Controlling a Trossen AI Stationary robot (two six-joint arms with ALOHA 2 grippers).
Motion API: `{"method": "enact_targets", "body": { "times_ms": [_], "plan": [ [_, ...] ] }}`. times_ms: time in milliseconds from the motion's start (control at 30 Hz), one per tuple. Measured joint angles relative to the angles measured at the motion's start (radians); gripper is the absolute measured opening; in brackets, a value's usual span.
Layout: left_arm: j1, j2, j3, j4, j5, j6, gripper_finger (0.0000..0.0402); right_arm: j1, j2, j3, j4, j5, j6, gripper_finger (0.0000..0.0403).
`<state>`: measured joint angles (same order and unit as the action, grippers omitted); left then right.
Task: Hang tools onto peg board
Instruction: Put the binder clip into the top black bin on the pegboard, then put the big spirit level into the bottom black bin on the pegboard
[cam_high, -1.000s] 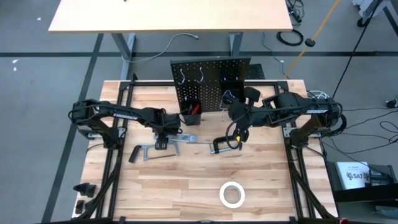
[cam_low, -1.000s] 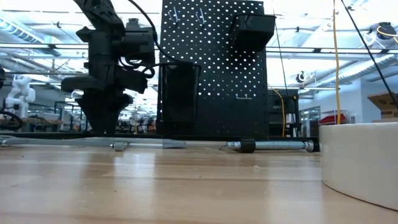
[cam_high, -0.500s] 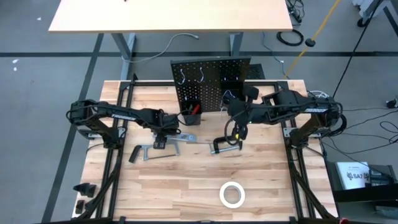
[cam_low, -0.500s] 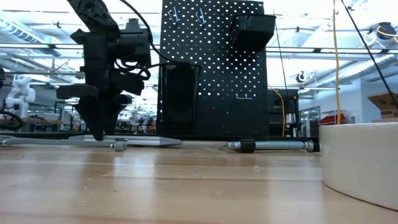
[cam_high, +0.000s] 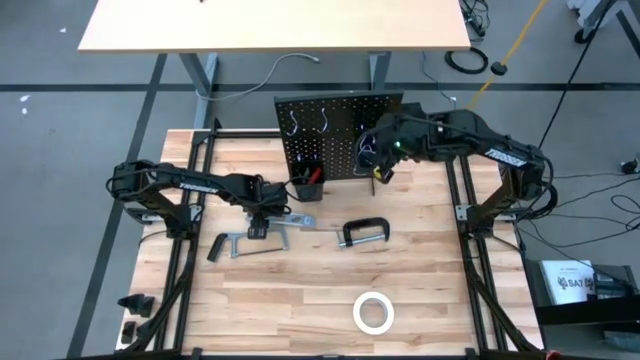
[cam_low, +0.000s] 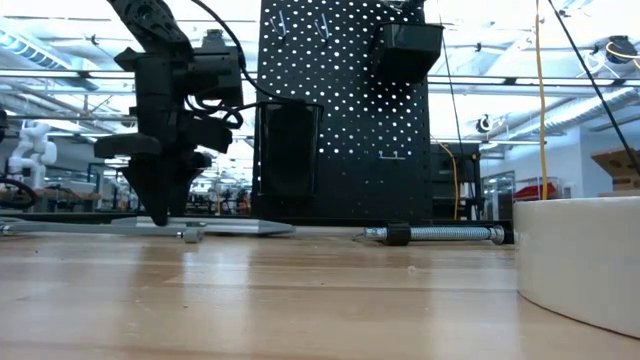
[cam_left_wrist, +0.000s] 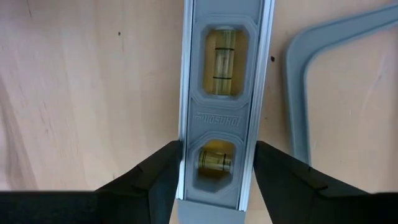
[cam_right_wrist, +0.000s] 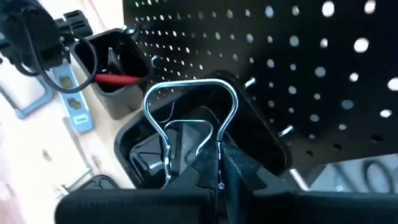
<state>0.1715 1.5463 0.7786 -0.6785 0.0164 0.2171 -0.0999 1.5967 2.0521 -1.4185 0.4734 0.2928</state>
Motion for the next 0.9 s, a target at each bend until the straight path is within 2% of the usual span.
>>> {"method": "enact_targets", "body": {
  "times_ms": [200, 433, 700, 900],
  "plan": [
    [-0.003, 0.001, -0.001, 0.014, -0.035, -0.001, 0.0203, -0.062, 0.005, 0.000, -0.006, -0.083, 0.086, 0.0001],
    [-0.004, 0.002, -0.001, 0.019, -0.035, -0.001, 0.0203, -0.086, 0.014, 0.000, -0.018, -0.139, 0.088, 0.0009],
    [-0.004, 0.002, -0.001, 0.018, -0.033, -0.002, 0.0203, -0.091, 0.014, 0.000, -0.019, -0.132, 0.080, 0.0070],
    [-0.004, -0.003, -0.002, 0.017, -0.032, -0.024, 0.0203, -0.091, 0.014, 0.000, -0.011, -0.077, 0.039, 0.0117]
  ]
}}
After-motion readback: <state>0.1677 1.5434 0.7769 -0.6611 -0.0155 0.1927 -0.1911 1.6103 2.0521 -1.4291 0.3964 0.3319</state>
